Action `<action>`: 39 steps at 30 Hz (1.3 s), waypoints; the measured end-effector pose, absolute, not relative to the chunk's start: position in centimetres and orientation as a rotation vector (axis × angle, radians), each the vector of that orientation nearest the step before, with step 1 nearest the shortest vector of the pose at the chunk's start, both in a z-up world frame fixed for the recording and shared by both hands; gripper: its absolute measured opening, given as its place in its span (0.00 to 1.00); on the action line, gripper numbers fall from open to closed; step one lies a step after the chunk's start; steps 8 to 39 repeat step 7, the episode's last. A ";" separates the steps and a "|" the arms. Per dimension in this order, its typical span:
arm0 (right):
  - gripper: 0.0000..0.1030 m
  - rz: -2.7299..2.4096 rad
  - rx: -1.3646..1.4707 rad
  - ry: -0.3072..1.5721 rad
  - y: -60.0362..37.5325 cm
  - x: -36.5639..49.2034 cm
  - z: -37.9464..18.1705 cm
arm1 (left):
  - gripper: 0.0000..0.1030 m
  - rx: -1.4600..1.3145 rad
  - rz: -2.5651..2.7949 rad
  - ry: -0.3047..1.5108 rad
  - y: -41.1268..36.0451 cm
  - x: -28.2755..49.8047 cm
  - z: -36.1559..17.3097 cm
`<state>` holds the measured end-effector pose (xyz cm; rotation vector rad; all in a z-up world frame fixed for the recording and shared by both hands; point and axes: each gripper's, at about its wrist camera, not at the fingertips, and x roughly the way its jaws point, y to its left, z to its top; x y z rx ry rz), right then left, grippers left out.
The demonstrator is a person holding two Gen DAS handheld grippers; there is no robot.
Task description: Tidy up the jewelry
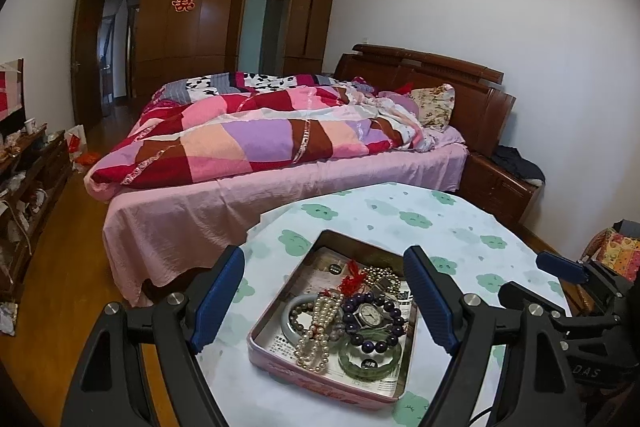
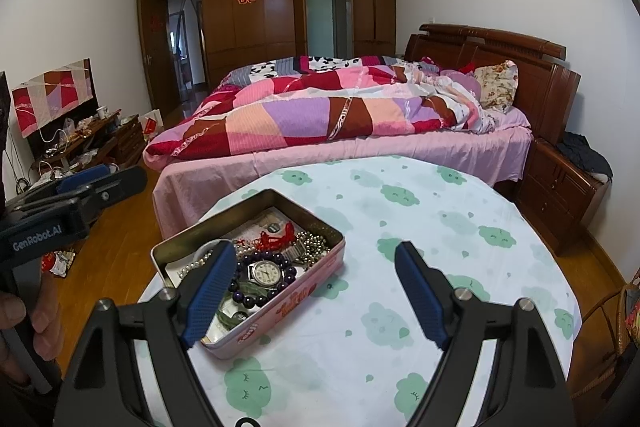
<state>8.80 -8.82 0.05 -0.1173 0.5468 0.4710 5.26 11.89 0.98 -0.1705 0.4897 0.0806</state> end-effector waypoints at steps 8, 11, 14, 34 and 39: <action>0.82 0.472 -0.128 0.556 -8.9 8.9 -0.5 | 0.79 -0.163 0.069 0.499 11.5 5.4 0.8; 0.82 0.472 -0.128 0.556 -8.9 8.9 -0.5 | 0.79 -0.163 0.069 0.499 11.5 5.4 0.8; 0.82 0.472 -0.128 0.556 -8.9 8.9 -0.5 | 0.79 -0.163 0.069 0.499 11.5 5.4 0.8; 0.82 0.472 -0.128 0.556 -8.9 8.9 -0.5 | 0.79 -0.163 0.069 0.499 11.5 5.4 0.8; 0.82 0.472 -0.128 0.556 -8.9 8.9 -0.5 | 0.79 -0.163 0.069 0.499 11.5 5.4 0.8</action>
